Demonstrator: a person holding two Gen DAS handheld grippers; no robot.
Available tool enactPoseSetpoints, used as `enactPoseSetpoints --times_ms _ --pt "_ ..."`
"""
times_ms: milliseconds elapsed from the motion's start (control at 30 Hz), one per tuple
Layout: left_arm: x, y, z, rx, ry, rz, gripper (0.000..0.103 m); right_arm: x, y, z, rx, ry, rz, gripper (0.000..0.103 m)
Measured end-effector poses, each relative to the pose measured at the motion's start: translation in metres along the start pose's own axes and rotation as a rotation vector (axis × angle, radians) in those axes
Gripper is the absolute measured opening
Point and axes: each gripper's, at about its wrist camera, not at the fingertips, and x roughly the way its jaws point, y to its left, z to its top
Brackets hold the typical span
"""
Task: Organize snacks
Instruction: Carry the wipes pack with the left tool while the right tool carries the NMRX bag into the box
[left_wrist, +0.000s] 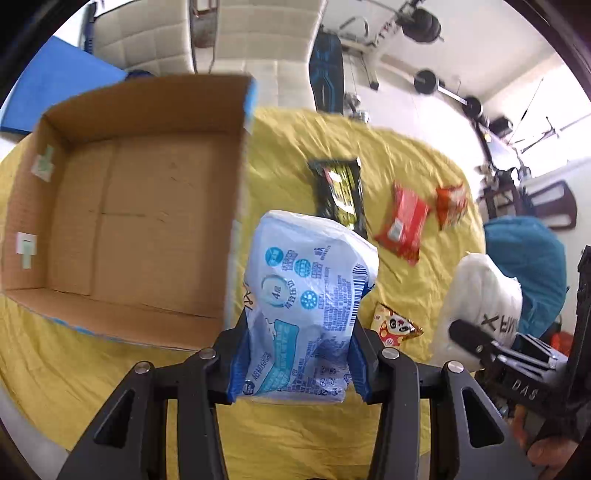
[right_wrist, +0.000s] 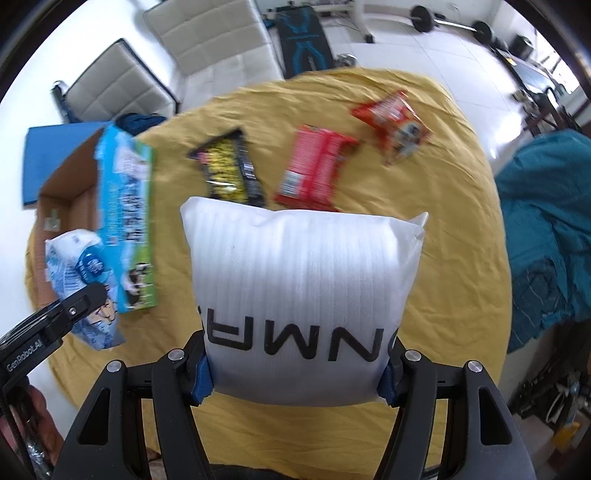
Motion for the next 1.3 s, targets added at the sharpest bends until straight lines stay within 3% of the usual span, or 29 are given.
enactPoseSetpoints --times_ms 300,600,767,933,1100,1300 --pt "-0.047 0.069 0.033 -0.061 -0.076 -0.072 0.042 -0.036 0.133 0.021 -0.126 -0.068 0.070 0.069" --pt "-0.038 0.189 0.091 -0.193 -0.043 -0.094 0.042 0.026 0.254 0.073 -0.158 0.001 0.123 0.069" --pt "-0.005 0.242 0.124 -0.267 0.011 -0.123 0.042 0.077 0.289 0.102 -0.157 0.048 0.100 0.069" --pt "0.033 0.268 0.144 -0.301 0.080 -0.162 0.042 0.117 0.305 0.119 -0.167 0.073 0.044 0.069" --pt "0.070 0.270 0.158 -0.279 0.153 -0.187 0.043 0.144 0.309 0.129 -0.178 0.075 -0.033 0.070" --pt "0.091 0.262 0.168 -0.241 0.181 -0.190 0.046 0.163 0.321 0.129 -0.224 0.097 -0.055 0.071"
